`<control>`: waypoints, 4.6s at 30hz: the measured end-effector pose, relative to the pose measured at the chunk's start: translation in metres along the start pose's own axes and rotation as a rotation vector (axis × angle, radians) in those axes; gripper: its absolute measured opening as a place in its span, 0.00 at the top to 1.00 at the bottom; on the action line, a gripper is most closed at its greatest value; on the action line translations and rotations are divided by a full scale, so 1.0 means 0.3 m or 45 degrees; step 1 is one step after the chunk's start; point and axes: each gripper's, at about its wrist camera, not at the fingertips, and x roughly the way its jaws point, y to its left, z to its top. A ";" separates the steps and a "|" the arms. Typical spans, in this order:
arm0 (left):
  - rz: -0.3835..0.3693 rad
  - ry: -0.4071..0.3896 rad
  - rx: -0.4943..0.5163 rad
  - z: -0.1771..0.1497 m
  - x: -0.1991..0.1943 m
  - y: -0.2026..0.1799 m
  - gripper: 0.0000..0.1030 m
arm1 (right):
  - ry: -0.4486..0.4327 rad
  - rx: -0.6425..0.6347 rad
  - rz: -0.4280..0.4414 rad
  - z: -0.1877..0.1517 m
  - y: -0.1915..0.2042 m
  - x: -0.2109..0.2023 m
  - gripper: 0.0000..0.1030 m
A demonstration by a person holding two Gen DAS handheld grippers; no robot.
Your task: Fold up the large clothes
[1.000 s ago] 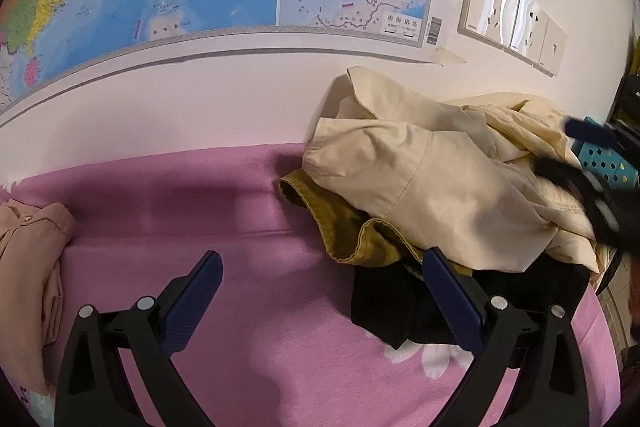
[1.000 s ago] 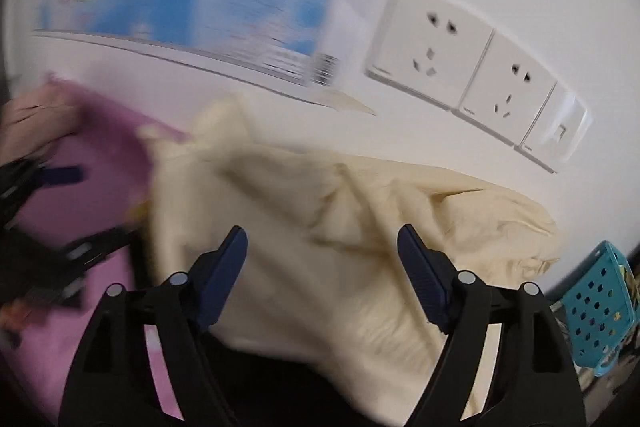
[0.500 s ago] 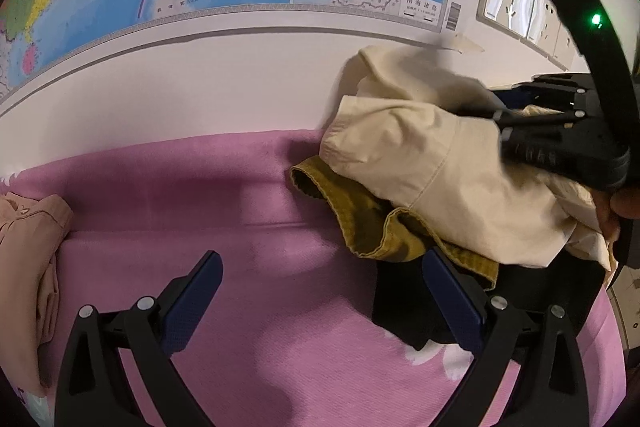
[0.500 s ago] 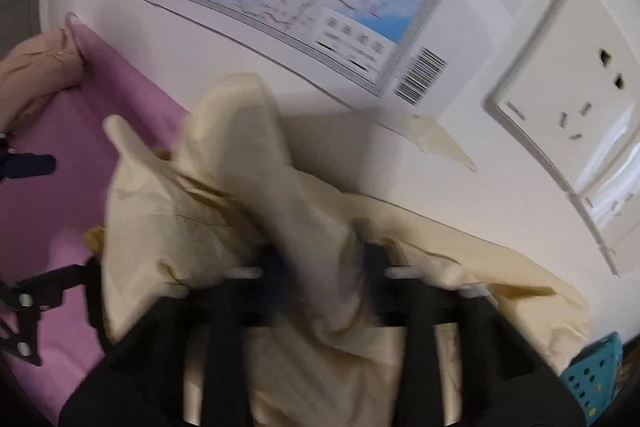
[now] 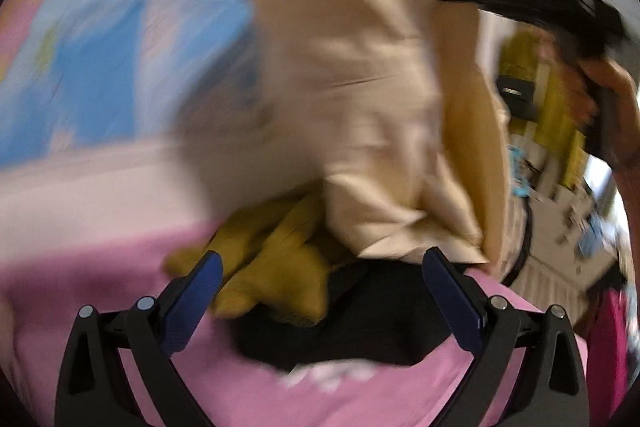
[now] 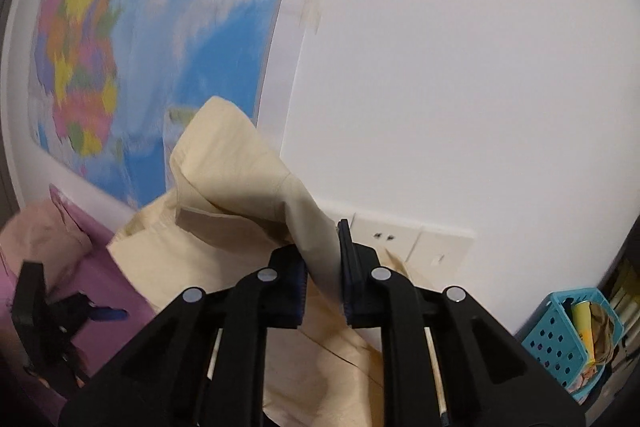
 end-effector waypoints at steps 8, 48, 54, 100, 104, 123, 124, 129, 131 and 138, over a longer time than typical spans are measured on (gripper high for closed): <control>-0.056 0.054 -0.017 0.132 0.260 -0.048 0.11 | -0.133 0.073 -0.039 0.015 -0.061 -0.203 0.87; 0.631 -0.437 0.160 0.317 -1.414 -0.132 0.98 | -0.371 0.239 0.503 0.002 0.218 -1.053 0.87; 0.730 0.019 -0.088 0.185 -0.987 0.294 0.98 | 0.120 0.390 0.610 -0.076 0.351 -0.310 0.87; 0.831 0.659 -0.507 -0.349 -0.564 0.941 0.69 | 0.591 0.512 0.452 -0.432 0.343 0.461 0.31; 0.662 0.546 -0.408 -0.320 -0.655 0.810 0.59 | 0.504 0.368 0.528 -0.443 0.319 0.194 0.22; 0.386 0.578 -0.122 -0.404 -0.607 0.415 0.38 | 0.665 0.406 0.197 -0.704 0.043 -0.054 0.87; 0.398 0.585 -0.123 -0.407 -0.611 0.421 0.38 | 0.731 0.449 0.132 -0.752 0.013 -0.011 0.82; 0.415 0.623 -0.128 -0.426 -0.604 0.425 0.38 | 0.778 0.541 0.065 -0.840 0.012 -0.017 0.49; 0.408 0.620 -0.140 -0.427 -0.609 0.425 0.38 | 0.646 0.457 0.083 -0.776 0.078 -0.141 0.27; 0.367 0.589 -0.127 -0.410 -0.596 0.394 0.38 | 0.624 -0.087 0.403 -0.760 0.554 -0.343 0.10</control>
